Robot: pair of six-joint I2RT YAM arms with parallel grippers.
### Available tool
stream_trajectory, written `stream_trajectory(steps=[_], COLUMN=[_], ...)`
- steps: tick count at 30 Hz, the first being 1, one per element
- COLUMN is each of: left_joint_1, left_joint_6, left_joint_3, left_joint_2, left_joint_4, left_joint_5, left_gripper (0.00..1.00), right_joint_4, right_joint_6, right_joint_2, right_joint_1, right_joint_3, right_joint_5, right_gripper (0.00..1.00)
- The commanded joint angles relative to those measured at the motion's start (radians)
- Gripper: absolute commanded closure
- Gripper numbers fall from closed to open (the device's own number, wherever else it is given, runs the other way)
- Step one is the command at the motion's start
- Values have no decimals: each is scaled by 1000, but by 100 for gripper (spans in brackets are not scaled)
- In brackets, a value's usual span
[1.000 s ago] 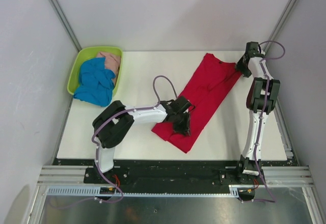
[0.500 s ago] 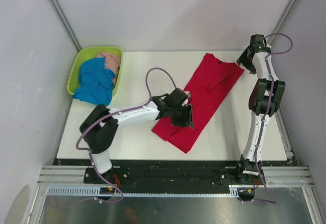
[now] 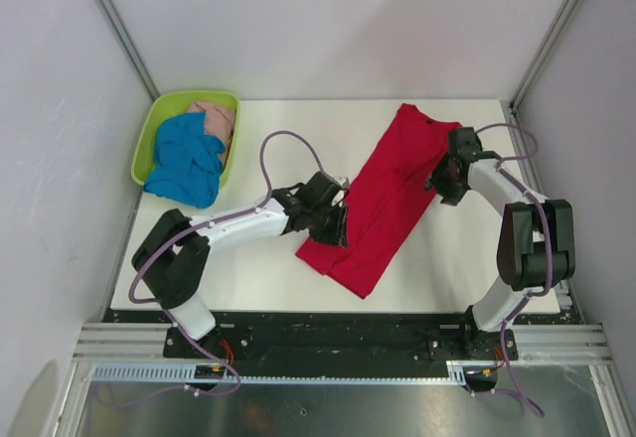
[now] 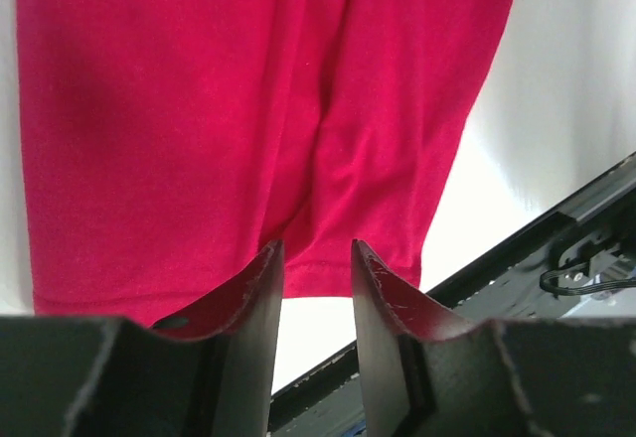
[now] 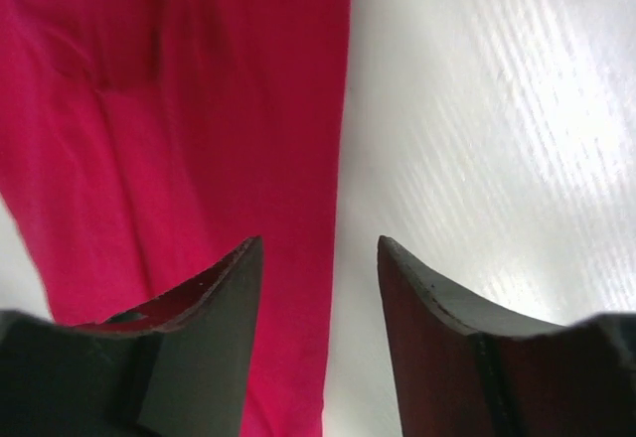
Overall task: Fold and stack the t-shirts
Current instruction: Grab the bottom of the folded rectangular tshirt with both arms
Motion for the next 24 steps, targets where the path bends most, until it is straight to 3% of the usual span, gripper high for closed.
stream_trajectory(steps=[1, 24], left_joint_1=[-19, -55], left_joint_6=[66, 84], left_joint_3=[4, -39], left_joint_2=[15, 85], left_joint_4=[8, 0], left_joint_5=[13, -16], left_gripper=[63, 64], right_joint_4=[89, 213], right_joint_6=[38, -4], right_joint_2=[-44, 155], right_joint_1=[45, 38], right_joint_3=[-52, -6], right_joint_5=[13, -9], right_gripper=[48, 54])
